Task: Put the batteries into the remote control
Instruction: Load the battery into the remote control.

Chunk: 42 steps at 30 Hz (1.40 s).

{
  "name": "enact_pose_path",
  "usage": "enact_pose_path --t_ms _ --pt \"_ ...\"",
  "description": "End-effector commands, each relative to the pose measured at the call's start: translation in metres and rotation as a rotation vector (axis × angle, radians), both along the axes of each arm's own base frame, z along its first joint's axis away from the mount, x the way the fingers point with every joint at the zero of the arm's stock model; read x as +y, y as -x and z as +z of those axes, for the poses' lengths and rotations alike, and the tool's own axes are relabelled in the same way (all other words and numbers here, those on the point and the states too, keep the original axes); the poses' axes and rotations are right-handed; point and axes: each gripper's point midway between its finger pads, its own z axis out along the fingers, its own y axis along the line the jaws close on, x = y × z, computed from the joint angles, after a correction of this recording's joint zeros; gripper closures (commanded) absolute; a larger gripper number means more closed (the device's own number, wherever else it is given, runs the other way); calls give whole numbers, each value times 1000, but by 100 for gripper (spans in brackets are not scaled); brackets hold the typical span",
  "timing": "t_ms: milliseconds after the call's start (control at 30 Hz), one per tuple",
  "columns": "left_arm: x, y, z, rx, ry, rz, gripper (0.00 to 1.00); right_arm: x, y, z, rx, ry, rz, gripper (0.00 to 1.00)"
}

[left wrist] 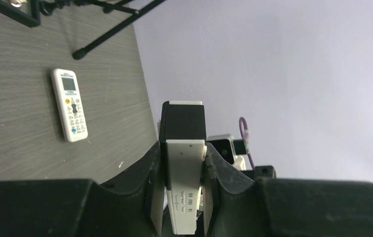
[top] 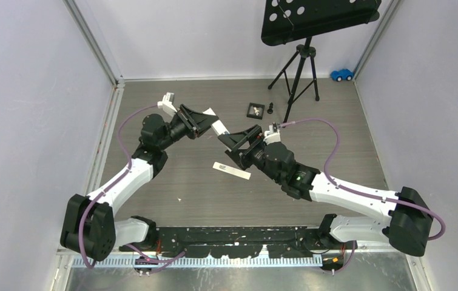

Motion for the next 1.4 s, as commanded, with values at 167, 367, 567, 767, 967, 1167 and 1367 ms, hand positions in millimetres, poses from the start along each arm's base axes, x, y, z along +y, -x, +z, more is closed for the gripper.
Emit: enact_pose_path --t_ms 167,367,567,767,967,1167,1367 --pt "-7 15 22 -88 32 -81 100 -10 -13 29 -31 -129 -70 13" --pt "-9 21 25 -101 30 -115 100 -12 -18 28 -20 -117 -84 15" --pt "-10 25 23 -111 21 -134 100 -2 -18 28 -14 -120 -38 29" --pt "-12 27 26 -120 19 -152 100 4 -17 26 -8 -127 2 38" --pt "-12 27 27 -112 25 -150 100 7 -18 23 5 -150 26 52" --pt "-14 25 32 -78 57 -163 100 11 -17 19 -4 -170 59 66" --pt "-14 24 31 -87 43 -162 100 8 -15 21 -56 -135 63 46"
